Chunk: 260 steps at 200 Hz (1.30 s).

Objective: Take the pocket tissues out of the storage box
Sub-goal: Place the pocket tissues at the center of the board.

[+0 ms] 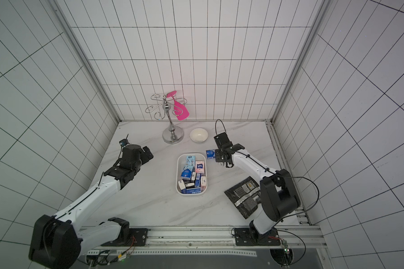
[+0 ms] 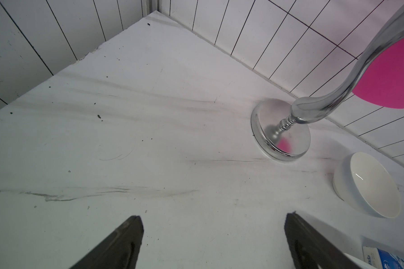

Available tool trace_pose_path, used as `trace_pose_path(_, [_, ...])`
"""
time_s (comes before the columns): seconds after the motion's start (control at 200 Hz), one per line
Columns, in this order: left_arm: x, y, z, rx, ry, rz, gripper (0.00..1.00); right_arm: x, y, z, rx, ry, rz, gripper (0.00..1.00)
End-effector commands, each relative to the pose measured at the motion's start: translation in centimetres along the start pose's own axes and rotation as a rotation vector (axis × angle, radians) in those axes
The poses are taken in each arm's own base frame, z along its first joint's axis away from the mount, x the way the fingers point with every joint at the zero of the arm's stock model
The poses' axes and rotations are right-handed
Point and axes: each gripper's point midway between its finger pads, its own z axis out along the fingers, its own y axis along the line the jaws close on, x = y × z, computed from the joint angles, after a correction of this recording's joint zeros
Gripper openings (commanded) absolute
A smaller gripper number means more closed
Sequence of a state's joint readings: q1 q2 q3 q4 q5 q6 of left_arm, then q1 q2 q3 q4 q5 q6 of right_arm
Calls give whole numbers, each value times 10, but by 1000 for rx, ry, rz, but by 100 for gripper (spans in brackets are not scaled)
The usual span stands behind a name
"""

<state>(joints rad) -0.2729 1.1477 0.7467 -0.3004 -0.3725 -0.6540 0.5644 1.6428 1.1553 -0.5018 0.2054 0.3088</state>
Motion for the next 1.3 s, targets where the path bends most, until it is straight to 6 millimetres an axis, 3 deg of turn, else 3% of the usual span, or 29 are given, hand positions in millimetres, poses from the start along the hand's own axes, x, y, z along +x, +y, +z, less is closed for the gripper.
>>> trace_pose_path(0.0, [-8, -5, -2, 10, -12, 6, 98, 28, -12, 21, 76, 120, -37, 6])
trace_pose_path(0.185, [-6, -1, -1, -5, -14, 4, 98, 41, -17, 41, 135, 188, -74, 8])
trace_pose_path(0.45, [-3, -1, 3, -9, -3, 2, 98, 35, 3, 41, 37, 164, -41, 60])
trace_pose_path(0.515, [-1, -2, 3, -7, 2, 4, 98, 29, 11, 35, 0, 137, -34, 67])
trace_pose_path(0.735, [0, -1, 4, -7, 2, 2, 98, 10, 21, 9, -80, 62, 0, 71])
trace_pose_path(1.0, [1, -2, 3, 0, 7, 0, 98, 19, 27, -3, -150, 59, 20, 67])
trace_pose_path(1.09, [1, -2, 2, 2, 6, 4, 98, 20, 19, -2, -113, 46, 28, 68])
trace_pose_path(1.294, [0, -4, -1, 14, 2, 5, 98, 19, -20, 0, -25, 19, 88, 69])
